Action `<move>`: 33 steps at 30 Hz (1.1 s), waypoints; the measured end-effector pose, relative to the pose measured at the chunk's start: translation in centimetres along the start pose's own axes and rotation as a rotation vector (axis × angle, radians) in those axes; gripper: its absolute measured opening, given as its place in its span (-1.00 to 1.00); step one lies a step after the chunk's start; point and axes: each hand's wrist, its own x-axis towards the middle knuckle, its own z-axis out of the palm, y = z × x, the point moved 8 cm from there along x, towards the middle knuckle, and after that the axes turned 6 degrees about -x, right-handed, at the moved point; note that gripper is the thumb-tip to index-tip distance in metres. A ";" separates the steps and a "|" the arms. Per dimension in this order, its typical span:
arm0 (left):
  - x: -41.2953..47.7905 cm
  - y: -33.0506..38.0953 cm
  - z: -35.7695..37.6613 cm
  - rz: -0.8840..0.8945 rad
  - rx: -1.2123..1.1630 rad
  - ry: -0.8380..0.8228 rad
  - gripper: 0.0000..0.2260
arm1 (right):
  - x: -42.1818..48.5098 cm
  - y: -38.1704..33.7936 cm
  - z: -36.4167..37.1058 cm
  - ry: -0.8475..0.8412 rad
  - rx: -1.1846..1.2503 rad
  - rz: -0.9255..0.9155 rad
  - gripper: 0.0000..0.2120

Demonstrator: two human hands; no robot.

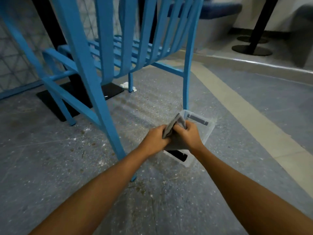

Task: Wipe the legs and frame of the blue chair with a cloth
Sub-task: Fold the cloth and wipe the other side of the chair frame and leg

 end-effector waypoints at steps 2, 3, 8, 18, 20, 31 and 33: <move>1.9 1.4 0.7 -0.009 -0.016 0.042 -0.72 | 1.6 -0.1 -1.5 0.000 0.020 -0.037 -0.91; 3.0 2.1 1.4 -0.026 -0.021 0.063 -0.74 | 2.5 0.0 -2.5 -0.005 0.019 -0.051 -0.94; 8.1 5.8 3.3 -0.086 -0.054 0.190 -0.78 | 7.3 -0.5 -7.5 -0.019 -0.037 -0.100 -0.84; 17.6 17.4 4.8 -0.208 -0.052 0.327 -0.96 | 16.9 -4.8 -19.3 -0.179 -0.074 -0.028 -0.81; 19.5 19.9 4.6 -0.231 -0.076 0.351 -0.91 | 19.0 -6.3 -21.5 -0.219 -0.066 -0.026 -0.82; 28.5 32.6 3.0 -0.439 -0.064 0.471 -0.90 | 30.0 -14.9 -31.2 -0.377 -0.158 0.007 -0.87; 30.2 34.4 2.2 -0.459 -0.073 0.526 -0.91 | 31.9 -16.6 -32.2 -0.431 -0.177 -0.013 -0.91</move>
